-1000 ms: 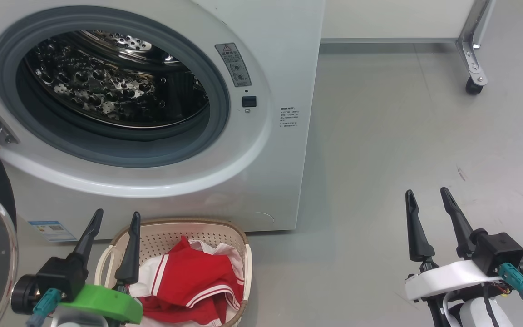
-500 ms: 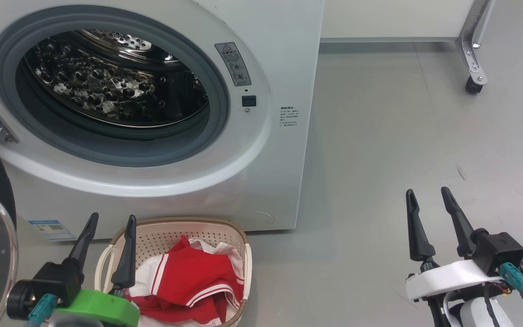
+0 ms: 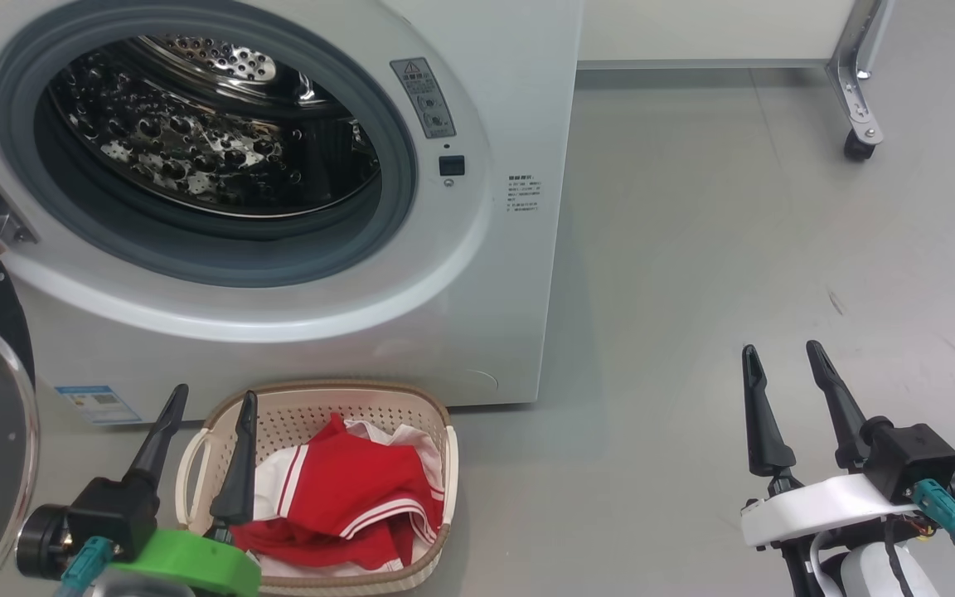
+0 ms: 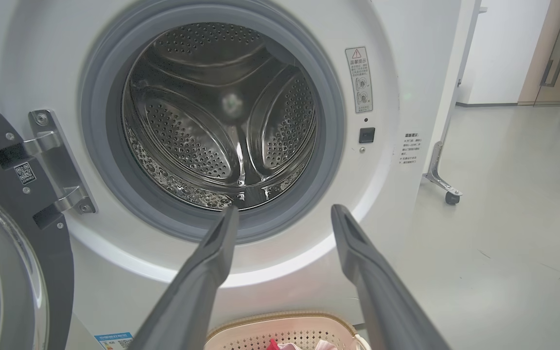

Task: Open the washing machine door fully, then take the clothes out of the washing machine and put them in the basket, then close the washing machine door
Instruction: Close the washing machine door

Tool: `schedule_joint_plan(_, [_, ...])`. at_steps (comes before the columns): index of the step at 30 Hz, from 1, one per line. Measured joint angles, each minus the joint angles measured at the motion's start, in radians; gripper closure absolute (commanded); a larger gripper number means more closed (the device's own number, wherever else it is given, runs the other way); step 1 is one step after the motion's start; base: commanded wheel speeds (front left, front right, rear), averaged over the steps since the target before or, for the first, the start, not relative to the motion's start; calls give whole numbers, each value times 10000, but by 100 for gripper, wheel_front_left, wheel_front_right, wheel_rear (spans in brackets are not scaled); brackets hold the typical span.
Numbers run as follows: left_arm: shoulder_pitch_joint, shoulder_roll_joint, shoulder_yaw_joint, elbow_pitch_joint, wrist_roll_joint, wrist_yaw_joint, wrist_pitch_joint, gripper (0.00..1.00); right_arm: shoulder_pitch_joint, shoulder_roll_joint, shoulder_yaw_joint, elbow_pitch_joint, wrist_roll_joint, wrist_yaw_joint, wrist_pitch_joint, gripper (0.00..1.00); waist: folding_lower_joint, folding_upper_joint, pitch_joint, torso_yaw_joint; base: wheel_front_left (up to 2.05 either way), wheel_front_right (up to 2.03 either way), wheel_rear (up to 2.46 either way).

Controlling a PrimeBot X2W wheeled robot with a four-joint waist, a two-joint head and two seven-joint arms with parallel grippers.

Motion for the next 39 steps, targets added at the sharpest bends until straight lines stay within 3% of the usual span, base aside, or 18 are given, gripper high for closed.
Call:
schedule_joint_plan(23, [136,19,-326,-382,52,0,0,0,1,4,-4,21,0,2,0,0,0,0,37,4,-122,122,0])
schedule_joint_plan(39, [147,136,-420,-453,274,0,0,0,1,4,6,29,0,2,0,0,0,0,95,44,-68,68,0])
